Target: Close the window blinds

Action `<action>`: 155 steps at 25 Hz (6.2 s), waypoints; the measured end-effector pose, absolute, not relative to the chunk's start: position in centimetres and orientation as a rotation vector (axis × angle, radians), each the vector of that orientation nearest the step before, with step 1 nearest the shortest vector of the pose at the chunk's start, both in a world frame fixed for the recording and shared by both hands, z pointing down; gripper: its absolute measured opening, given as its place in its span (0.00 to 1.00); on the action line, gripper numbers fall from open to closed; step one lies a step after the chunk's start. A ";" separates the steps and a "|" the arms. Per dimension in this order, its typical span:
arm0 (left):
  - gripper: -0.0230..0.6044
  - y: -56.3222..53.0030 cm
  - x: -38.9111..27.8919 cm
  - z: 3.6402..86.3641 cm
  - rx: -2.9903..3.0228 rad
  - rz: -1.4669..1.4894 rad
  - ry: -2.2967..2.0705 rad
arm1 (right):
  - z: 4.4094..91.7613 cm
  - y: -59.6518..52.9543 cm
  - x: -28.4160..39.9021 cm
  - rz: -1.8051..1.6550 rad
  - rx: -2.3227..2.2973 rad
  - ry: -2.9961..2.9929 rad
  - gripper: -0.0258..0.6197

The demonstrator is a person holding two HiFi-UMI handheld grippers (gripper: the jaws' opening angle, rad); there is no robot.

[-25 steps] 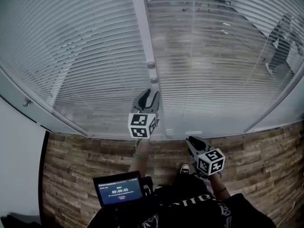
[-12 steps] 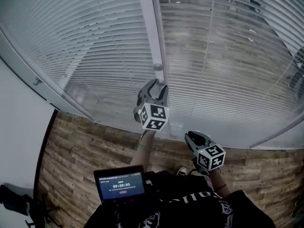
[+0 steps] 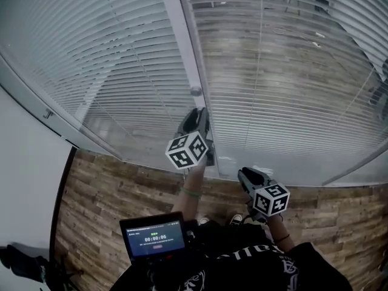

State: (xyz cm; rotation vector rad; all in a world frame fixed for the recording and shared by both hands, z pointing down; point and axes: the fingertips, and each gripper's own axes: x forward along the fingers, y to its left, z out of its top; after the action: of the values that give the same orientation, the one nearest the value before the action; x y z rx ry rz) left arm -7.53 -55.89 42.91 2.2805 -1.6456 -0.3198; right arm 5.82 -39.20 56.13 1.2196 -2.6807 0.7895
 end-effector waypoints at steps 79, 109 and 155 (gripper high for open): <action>0.26 -54.8 -7.8 42.7 2.416 -0.204 -1.617 | 59.3 -39.1 7.5 0.875 1.254 -2.612 0.16; 0.24 -55.2 -7.9 43.2 1.921 -0.860 -1.087 | 60.6 -36.3 8.1 0.907 1.243 -2.596 0.16; 0.05 4.2 -9.8 53.9 2.680 0.073 -1.012 | 55.4 7.3 -0.7 0.818 1.548 -2.589 0.16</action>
State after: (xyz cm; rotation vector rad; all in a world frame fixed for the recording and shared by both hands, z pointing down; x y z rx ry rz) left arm -9.76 4.18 53.93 2.6798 -1.0117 0.0730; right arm -0.69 7.34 55.38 1.5480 -2.5890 0.8179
